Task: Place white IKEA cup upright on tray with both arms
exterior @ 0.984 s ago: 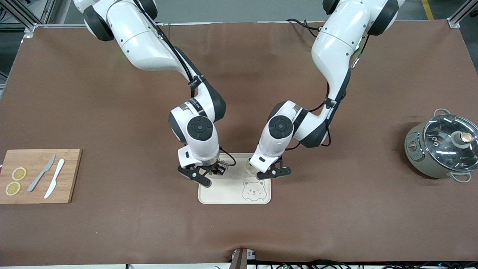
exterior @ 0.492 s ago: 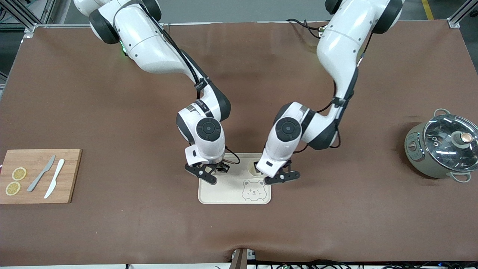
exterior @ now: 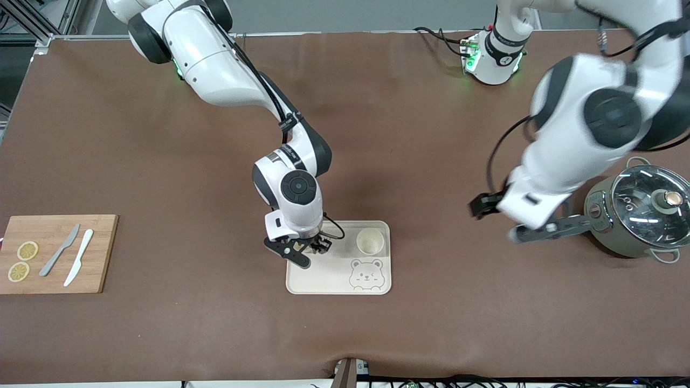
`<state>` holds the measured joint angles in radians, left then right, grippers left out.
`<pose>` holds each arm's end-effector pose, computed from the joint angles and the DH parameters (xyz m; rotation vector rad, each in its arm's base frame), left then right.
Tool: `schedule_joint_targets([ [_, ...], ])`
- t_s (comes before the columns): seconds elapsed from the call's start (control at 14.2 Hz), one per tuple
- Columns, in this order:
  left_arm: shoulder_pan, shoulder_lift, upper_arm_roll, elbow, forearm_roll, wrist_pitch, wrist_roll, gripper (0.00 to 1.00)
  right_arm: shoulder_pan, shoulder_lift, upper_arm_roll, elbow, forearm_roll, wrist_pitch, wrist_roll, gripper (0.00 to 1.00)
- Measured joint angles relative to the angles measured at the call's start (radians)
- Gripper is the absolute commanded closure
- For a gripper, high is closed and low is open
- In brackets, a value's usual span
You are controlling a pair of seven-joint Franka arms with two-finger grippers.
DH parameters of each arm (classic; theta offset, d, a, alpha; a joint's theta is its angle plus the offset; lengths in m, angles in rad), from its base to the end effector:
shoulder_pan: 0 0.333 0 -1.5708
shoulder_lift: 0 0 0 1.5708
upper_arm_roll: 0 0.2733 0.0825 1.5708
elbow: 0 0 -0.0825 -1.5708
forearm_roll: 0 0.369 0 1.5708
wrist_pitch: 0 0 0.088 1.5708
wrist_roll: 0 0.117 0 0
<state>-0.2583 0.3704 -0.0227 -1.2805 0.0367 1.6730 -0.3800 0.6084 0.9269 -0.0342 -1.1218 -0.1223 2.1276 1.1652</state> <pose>0.6174 -0.1717 0.4957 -3.1179 -0.1518 -0.0471 0.6134 0.3975 0.2257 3.0045 -0.7922 0.2378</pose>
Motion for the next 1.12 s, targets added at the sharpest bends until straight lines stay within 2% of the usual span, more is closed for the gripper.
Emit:
schedule_joint_targets([
  [0.49, 0.15, 0.001, -0.001, -0.025, -0.005, 0.036, 0.37, 0.0, -0.07, -0.029, -0.002, 0.042, 0.0, -0.072, -0.04, 0.04],
  [0.63, 0.164, -0.06, -0.002, -0.016, -0.023, -0.028, 0.393, 0.0, -0.108, -0.052, 0.0, 0.044, 0.002, -0.095, -0.11, 0.04],
  [0.91, 0.161, -0.248, -0.023, -0.021, -0.027, -0.259, 0.394, 0.0, -0.189, -0.096, 0.002, 0.046, 0.042, -0.134, -0.304, 0.03],
  [1.12, 0.162, -0.369, -0.026, -0.109, -0.027, -0.267, 0.397, 0.0, -0.258, -0.137, 0.002, 0.048, 0.075, -0.15, -0.468, 0.0],
])
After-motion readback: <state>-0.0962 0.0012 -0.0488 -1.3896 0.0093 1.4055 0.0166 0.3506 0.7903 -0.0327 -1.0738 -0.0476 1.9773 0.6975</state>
